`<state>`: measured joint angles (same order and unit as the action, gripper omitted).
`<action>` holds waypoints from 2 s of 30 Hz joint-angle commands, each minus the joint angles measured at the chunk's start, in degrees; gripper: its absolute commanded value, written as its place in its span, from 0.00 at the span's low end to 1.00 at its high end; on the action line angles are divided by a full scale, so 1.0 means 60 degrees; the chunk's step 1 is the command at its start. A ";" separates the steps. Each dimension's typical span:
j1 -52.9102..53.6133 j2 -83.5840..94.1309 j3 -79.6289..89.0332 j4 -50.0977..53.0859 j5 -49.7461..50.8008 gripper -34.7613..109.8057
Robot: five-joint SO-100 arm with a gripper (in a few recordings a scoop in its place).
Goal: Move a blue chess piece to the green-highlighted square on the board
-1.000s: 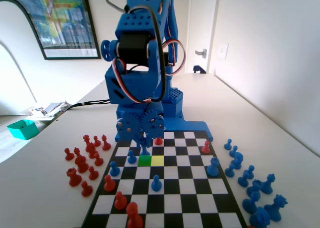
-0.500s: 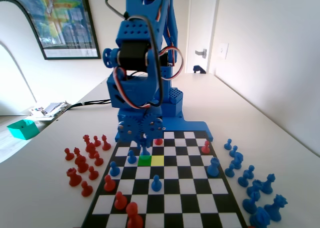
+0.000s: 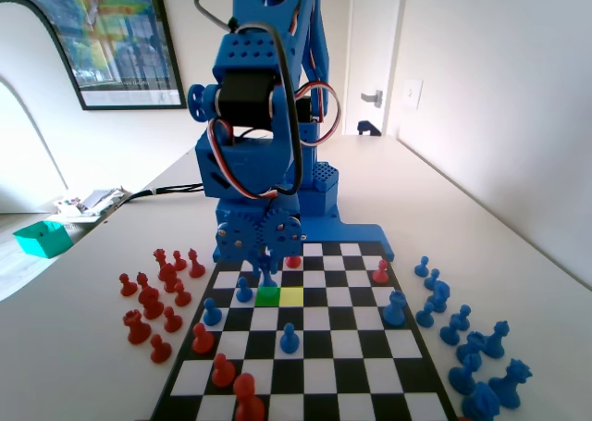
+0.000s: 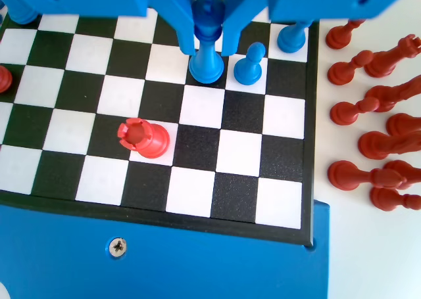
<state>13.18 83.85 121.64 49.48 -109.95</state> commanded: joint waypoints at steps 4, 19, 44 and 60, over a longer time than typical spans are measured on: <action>0.0044 0.0088 -0.0381 -0.0103 0.0059 0.26; 0.0059 0.0073 -0.0527 -0.0073 0.0176 0.36; -0.0044 0.4277 -0.1963 0.5010 -0.0688 0.29; -0.1538 0.9756 -0.1260 0.8247 -0.0264 0.25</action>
<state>5.36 134.91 113.82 95.89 -111.97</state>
